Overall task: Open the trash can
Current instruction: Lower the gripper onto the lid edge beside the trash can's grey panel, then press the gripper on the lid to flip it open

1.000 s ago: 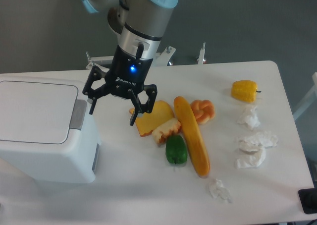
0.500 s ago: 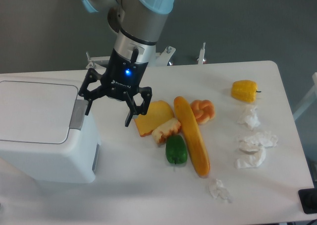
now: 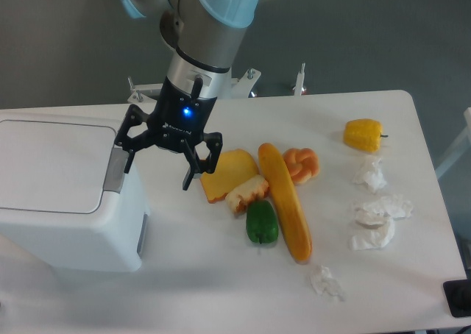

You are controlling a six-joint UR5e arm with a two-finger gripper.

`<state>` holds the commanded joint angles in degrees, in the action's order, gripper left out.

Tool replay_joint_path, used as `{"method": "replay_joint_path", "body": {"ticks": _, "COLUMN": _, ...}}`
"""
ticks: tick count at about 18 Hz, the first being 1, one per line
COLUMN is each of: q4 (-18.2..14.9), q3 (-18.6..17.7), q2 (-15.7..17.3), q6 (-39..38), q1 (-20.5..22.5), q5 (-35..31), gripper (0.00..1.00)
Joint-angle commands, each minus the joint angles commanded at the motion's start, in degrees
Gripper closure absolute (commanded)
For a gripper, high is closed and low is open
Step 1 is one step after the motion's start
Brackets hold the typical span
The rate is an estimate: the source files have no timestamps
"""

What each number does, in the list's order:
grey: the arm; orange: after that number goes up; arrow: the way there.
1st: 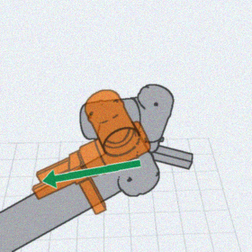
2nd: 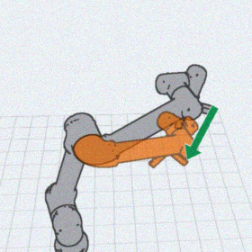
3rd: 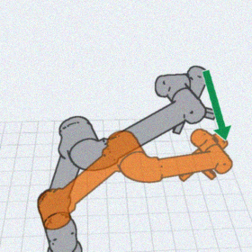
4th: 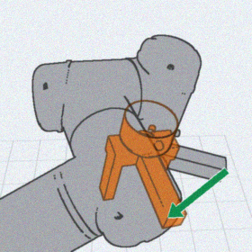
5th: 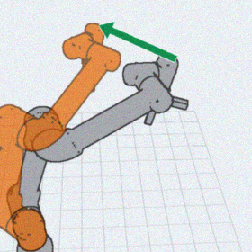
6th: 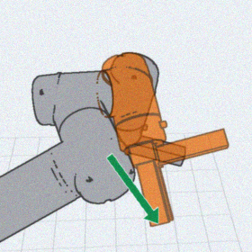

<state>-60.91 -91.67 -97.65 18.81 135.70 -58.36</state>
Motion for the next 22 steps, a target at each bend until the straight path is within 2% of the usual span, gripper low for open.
{"method": "replay_joint_path", "body": {"ticks": 22, "q4": 0.09, "q3": -1.06, "q2": -0.09, "q6": 0.09, "q1": -0.44, "q5": 0.00, "gripper": 0.00}}
